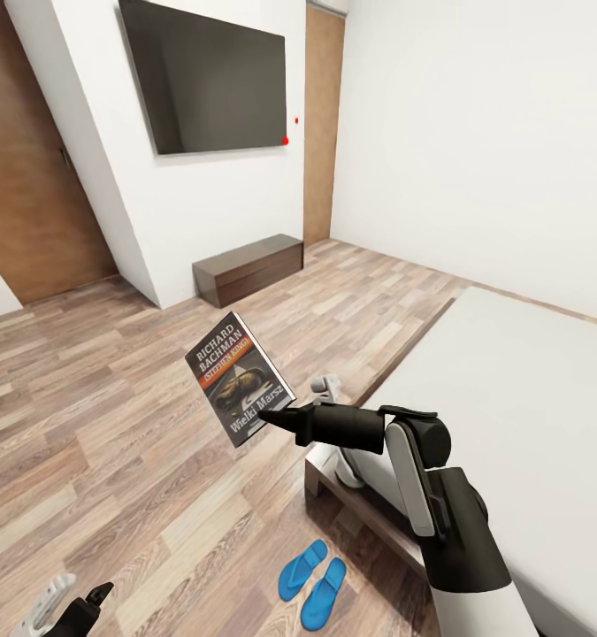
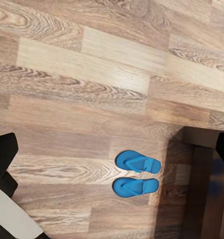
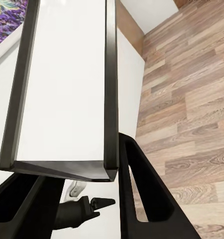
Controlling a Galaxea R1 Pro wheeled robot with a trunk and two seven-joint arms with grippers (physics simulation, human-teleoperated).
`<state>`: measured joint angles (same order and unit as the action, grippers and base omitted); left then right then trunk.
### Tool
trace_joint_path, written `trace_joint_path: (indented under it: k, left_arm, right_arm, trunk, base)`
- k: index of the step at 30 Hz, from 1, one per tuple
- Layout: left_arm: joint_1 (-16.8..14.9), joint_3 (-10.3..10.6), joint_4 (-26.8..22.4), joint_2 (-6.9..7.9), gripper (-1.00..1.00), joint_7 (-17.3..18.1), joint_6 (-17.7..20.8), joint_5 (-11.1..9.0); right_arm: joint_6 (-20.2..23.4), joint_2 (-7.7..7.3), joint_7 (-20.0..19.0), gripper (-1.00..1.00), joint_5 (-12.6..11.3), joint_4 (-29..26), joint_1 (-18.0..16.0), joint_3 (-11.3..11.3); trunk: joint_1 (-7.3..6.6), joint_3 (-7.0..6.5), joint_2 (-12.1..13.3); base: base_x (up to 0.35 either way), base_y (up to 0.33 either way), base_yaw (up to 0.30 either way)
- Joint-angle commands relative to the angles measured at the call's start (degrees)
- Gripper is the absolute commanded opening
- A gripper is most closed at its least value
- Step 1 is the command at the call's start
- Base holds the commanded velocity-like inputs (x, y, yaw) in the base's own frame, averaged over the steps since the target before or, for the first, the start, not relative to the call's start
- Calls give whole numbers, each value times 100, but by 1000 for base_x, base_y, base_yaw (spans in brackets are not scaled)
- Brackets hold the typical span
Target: In the bedroom, move the book from the bed onto either nightstand, and place the two sandals side by side next to the bed.
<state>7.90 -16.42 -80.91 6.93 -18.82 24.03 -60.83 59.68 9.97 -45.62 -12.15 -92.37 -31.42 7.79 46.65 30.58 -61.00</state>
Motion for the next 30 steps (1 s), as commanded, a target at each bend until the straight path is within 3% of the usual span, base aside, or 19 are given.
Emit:
trace_joint_path:
  k: [1, 12, 30]
  left_arm:
    - [1, -2, -10, 1, 100, -44, 16, -60]
    - [-7, -2, -4, 1, 100, -43, 14, -60]
    - [-25, -1, -3, 1, 100, -43, 18, -60]
  right_arm:
    - [32, 3, -17, -100, -7, 0, -4, -4]
    - [32, 3, -5, -100, -9, 0, -4, -13]
    - [32, 3, -19, -100, -13, 0, -4, 4]
  trunk:
    - [1, -5, -4]
    - [1, -75, -4]
    - [1, -160, -4]
  base:
    - [0, 0, 0]
    - [0, 0, 14]
    - [0, 0, 225]
